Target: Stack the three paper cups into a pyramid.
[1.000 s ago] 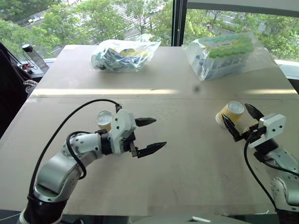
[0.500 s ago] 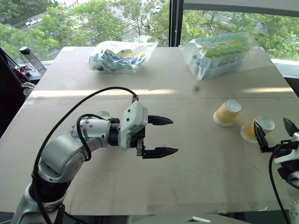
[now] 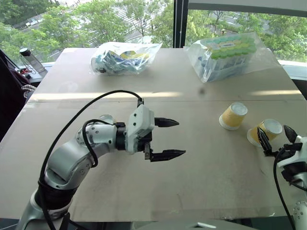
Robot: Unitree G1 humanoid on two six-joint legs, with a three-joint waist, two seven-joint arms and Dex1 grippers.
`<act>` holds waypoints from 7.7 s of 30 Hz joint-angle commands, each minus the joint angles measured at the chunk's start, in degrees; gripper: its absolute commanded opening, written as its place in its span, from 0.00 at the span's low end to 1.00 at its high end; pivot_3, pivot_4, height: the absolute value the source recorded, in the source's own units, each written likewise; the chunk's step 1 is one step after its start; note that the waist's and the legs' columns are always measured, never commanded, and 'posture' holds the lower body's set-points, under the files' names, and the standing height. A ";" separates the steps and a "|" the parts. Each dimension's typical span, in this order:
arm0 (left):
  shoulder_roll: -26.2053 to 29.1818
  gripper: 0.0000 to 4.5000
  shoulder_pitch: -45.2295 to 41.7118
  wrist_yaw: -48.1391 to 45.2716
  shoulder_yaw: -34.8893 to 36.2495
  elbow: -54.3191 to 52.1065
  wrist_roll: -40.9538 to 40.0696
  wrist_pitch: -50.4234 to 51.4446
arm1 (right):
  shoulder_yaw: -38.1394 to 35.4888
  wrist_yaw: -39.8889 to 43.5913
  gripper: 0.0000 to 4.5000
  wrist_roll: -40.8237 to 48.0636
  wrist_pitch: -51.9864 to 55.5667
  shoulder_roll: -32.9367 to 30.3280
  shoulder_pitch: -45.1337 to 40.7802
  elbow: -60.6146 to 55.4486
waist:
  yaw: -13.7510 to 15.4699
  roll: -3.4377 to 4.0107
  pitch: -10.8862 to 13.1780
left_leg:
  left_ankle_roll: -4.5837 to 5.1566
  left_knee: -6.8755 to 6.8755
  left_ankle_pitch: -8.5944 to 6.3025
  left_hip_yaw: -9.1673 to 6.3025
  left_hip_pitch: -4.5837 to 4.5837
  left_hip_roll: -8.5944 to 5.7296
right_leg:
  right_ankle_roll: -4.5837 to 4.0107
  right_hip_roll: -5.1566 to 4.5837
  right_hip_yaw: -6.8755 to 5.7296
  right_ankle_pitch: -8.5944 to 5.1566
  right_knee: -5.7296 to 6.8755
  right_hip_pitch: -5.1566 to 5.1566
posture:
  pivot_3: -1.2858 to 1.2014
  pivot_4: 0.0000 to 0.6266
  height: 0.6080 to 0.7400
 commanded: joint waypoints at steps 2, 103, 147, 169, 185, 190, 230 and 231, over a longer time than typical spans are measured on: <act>-0.60 0.99 -1.31 0.61 0.45 -1.06 0.96 -1.68 | -0.87 1.11 1.00 2.21 1.19 -0.94 -1.14 0.31 | 0.00 0.00 0.00 | 0.03 0.00 -0.01 0.00 0.00 0.00 | 0.00 0.00 0.00 0.00 0.00 0.00 | 0.52 0.24 1.00; -10.84 1.00 31.72 22.39 9.91 -10.32 11.26 -10.55 | 28.56 5.78 0.42 -10.52 14.39 2.13 -30.81 7.92 | -0.45 -0.51 0.13 | -0.07 0.04 0.04 0.02 -0.03 0.01 | -0.10 0.02 0.32 0.18 0.42 -0.44 | 0.52 0.24 1.00; -34.61 1.00 39.93 46.51 15.05 2.57 35.21 -34.97 | 16.93 37.14 0.99 9.47 1.79 -13.04 -6.14 -9.11 | 0.94 -0.70 0.20 | 0.31 0.29 -0.19 -0.15 0.00 0.18 | -0.02 0.36 -0.16 0.34 -0.18 0.06 | 0.52 0.24 1.00; -31.90 0.49 28.20 44.21 17.86 15.02 32.72 -37.54 | 16.65 35.34 1.00 13.48 -0.32 -9.77 -5.15 -11.40 | 0.95 -0.68 0.18 | 0.29 0.29 -0.19 -0.22 -0.08 0.10 | -0.02 -0.10 -0.01 0.36 -0.21 0.01 | 0.52 0.24 1.00; -23.27 0.49 -13.90 19.30 2.53 20.59 15.78 -14.54 | 7.36 27.38 1.00 13.02 -9.06 -1.97 -0.36 -9.89 | 0.57 -0.51 0.08 | -0.06 0.46 0.02 -0.39 -0.11 -0.21 | 0.05 0.04 -0.34 0.32 0.09 0.02 | 0.52 0.24 1.00; -24.19 0.49 -19.21 13.77 -0.31 26.99 15.67 -13.96 | 8.14 25.18 1.00 12.30 -10.41 -0.44 1.39 -12.42 | -0.09 -0.52 0.09 | -0.08 0.40 0.03 -0.43 -0.13 -0.31 | 0.06 0.11 0.10 0.32 0.26 -0.27 | 0.52 0.24 1.00; -22.86 0.99 -15.28 7.23 2.54 21.62 13.95 -18.21 | 12.87 23.79 1.00 12.36 -8.89 -3.11 0.49 -13.99 | 0.03 -0.53 0.10 | -0.08 0.42 0.04 -0.44 -0.12 -0.30 | 0.05 0.01 0.25 0.32 0.49 -0.37 | 0.52 0.24 1.00; -22.81 0.99 -14.96 7.60 3.30 20.04 12.90 -17.79 | 13.00 24.16 1.00 12.31 -8.95 -3.27 0.41 -13.57 | 0.05 -0.53 0.10 | -0.08 0.42 0.04 -0.44 -0.13 -0.29 | 0.05 -0.03 0.26 0.32 0.49 -0.38 | 0.52 0.24 1.00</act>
